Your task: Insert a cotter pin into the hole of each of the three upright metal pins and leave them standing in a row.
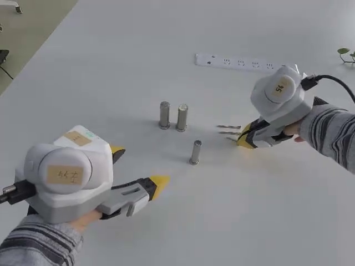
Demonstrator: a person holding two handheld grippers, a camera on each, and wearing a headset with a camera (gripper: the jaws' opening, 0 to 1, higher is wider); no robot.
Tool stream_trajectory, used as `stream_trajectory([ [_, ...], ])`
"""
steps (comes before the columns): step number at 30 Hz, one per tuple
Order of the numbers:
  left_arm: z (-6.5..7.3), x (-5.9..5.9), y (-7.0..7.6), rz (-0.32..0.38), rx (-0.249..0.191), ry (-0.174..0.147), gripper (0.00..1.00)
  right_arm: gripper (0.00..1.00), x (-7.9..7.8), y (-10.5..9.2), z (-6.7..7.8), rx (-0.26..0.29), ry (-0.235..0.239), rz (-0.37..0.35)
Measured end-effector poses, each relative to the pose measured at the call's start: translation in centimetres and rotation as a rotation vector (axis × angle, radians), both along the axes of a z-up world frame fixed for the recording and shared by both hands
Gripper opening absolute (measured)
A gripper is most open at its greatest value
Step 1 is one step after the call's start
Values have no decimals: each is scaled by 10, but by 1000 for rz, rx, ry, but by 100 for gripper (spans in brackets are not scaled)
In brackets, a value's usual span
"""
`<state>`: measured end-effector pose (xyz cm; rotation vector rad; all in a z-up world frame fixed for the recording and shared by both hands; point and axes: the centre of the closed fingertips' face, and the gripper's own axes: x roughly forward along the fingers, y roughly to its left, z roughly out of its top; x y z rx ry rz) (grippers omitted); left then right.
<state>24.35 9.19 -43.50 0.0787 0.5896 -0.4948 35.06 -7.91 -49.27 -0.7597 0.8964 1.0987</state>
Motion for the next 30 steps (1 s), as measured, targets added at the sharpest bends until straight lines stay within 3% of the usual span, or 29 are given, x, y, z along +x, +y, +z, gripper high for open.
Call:
stream_trajectory([
  [5, -1, -3, -3, -13, 0, 8, 54, 0, -2, 0, 1, -7, -33, 67],
  [9, -1, -5, -5, -19, -1, 13, 54, 0, -4, 0, 2, 9, -55, 66],
  [13, 2, -5, -6, -27, -1, 5, 53, 0, -9, 8, 13, 65, -97, 66],
  [19, 4, -6, -11, -54, 16, 6, 50, 0, -27, 15, 24, 73, -141, 123],
  [26, 12, -7, -24, -84, -7, 1, 43, 0, -53, 29, 38, 116, -169, 180],
  [30, 16, -7, -32, -96, -43, 7, 41, 0, -69, 37, 44, 142, -173, 204],
])
